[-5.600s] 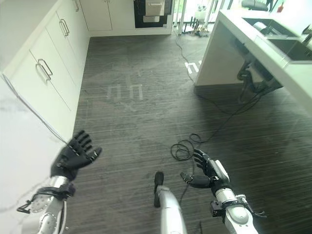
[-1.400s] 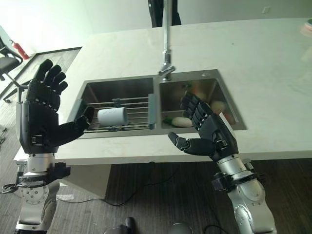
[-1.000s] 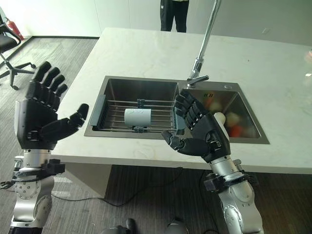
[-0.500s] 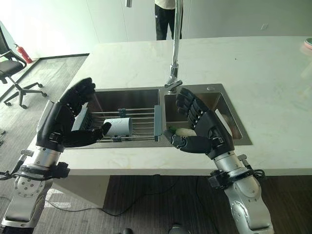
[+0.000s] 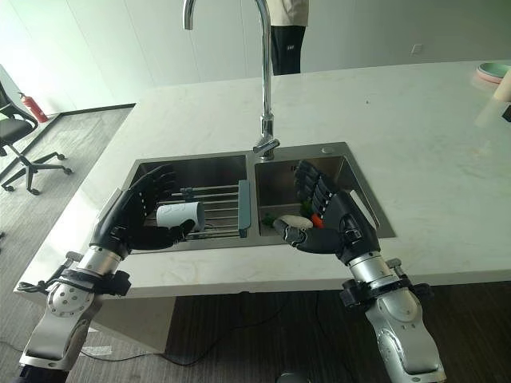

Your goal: Place the dishes in the dishwasher.

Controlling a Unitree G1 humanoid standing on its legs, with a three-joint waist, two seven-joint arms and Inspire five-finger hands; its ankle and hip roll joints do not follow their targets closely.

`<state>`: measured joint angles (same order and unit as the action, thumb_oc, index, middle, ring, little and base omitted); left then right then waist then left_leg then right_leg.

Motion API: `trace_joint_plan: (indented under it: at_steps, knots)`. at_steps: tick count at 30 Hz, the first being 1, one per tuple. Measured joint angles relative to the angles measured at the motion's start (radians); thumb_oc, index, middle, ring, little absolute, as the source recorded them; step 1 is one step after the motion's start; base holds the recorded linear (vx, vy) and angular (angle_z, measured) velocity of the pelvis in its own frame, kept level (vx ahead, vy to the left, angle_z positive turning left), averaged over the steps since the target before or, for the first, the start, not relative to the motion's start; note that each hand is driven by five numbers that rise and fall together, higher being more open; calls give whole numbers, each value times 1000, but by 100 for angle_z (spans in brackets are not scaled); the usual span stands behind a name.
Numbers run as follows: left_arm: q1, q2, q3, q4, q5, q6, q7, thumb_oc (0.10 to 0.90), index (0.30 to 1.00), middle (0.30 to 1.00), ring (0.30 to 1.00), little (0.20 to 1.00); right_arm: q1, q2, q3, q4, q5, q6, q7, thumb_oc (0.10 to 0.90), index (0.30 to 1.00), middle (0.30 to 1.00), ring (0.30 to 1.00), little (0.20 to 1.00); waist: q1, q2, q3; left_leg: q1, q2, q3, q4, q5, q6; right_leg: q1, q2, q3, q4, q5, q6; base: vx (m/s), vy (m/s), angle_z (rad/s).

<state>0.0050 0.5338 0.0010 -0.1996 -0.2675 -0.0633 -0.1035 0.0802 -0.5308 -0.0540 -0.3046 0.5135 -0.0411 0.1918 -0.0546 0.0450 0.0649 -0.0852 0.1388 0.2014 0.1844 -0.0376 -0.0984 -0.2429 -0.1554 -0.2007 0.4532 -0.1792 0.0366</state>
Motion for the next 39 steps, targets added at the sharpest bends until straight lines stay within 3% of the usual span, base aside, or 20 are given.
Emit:
trace_joint_plan:
  at_steps: [4, 16, 23, 27, 30, 31, 32, 36, 39]
  knots:
    - [0, 18, 4, 8, 4, 0, -3, 800, 900, 900, 900, 900, 0, 0, 0, 0, 0, 2, 3, 800, 900, 900, 900, 900, 1, 0, 0, 1, -1, 2, -1, -1, 1, 2, 0, 1, -6, 4, 1, 0, 0, 0]
    - [-36, 221, 47, 157, 97, 20, -32, 800, 900, 900, 900, 900, -1, -25, -6, 2, 0, 32, 29, 800, 900, 900, 900, 900, -21, 9, 0, 29, -4, 39, -24, -3, 4, 7, 0, 30, -22, 13, 8, 17, 15, -7]
    - [-120, 371, 51, 223, 174, 20, -137, 800, 900, 900, 900, 900, -4, -66, -13, 2, 0, 72, 30, 800, 900, 900, 900, 900, -27, 42, 1, 39, -4, 54, -35, -4, 4, 8, 12, 46, -33, 20, 10, 11, 28, -5]
    - [-162, 434, 39, 292, 176, 24, -188, 800, 900, 900, 900, 900, -10, -78, -14, 3, 1, 75, 39, 800, 900, 900, 900, 900, -38, 44, 1, 56, -3, 69, -41, -7, 1, 14, 14, 56, -34, 18, 12, 4, 24, -12]
    - [-245, 505, -10, 330, 207, 41, -250, 800, 900, 900, 900, 900, -17, -110, -14, 3, 1, 88, 51, 800, 900, 900, 900, 900, -57, 46, 1, 58, -4, 75, -43, -7, 1, 11, 15, 61, -36, 20, 14, 12, 33, -9]
    - [-325, 592, -87, 379, 218, 42, -317, 800, 900, 900, 900, 900, -29, -145, -12, 10, 3, 97, 63, 800, 900, 900, 900, 900, -59, 53, 5, 70, -3, 91, -49, -7, 1, 11, 21, 75, -37, 23, 14, 15, 29, -19]
    - [-345, 626, -101, 407, 238, 46, -340, 800, 900, 900, 900, 900, -36, -164, -15, 10, 5, 97, 65, 800, 900, 900, 900, 900, -70, 63, 7, 71, -3, 94, -50, -7, 1, 10, 21, 78, -37, 23, 14, 13, 19, -19]
    - [-505, 632, -212, 559, 286, 63, -409, 800, 900, 900, 900, 900, -48, -192, -17, 33, 34, 109, 65, 800, 900, 900, 900, 900, -88, 87, 15, 72, 0, 97, -50, -8, 0, 8, 28, 83, -37, 23, 13, 2, 14, -5]
    - [-504, 632, -246, 561, 358, 57, -454, 800, 900, 900, 900, 900, -49, -194, -18, 35, 41, 113, 70, 800, 900, 900, 900, 900, -103, 92, 25, 73, 2, 98, -52, -10, -2, 7, 31, 84, -37, 23, 13, 4, 1, -1]
